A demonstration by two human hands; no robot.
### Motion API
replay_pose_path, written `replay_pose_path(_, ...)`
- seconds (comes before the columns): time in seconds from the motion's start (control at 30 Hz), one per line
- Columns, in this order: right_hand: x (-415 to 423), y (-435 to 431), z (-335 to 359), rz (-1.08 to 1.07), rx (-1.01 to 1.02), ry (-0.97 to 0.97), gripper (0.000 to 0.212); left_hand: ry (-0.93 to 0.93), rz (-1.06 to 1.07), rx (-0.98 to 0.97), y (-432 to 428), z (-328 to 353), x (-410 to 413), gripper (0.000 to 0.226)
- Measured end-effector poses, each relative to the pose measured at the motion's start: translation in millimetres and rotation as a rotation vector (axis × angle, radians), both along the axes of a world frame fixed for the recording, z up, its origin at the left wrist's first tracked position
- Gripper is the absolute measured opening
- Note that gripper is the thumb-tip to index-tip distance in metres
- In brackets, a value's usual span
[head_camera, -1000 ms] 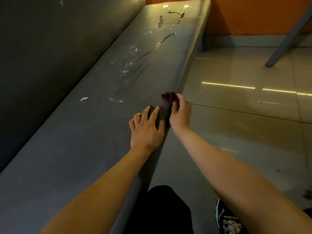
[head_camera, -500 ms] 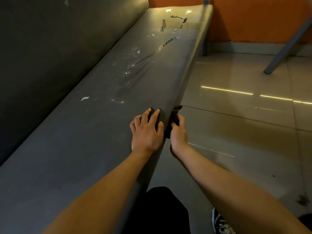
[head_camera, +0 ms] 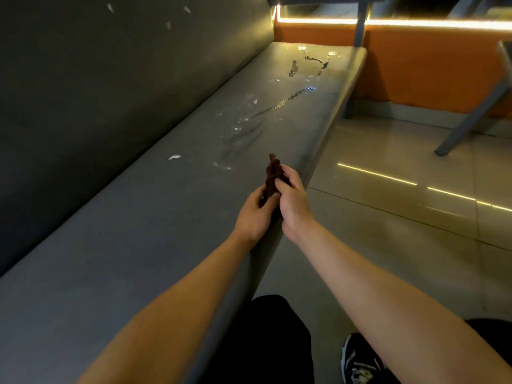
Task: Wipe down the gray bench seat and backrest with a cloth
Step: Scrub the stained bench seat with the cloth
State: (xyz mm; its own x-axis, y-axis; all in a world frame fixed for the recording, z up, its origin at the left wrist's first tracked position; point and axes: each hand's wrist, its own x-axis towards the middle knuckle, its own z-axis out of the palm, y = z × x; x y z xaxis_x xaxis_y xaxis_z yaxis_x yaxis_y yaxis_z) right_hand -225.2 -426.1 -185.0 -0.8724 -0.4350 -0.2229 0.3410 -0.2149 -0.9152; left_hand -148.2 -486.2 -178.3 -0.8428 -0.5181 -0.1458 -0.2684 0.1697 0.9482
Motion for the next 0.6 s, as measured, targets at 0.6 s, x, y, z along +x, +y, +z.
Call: replay_pose_path(0.6, 89, -72, 36, 0.230, 0.359, 0.184, 0.027, 0.139, 0.683, 0.366, -65, 38, 99, 0.021)
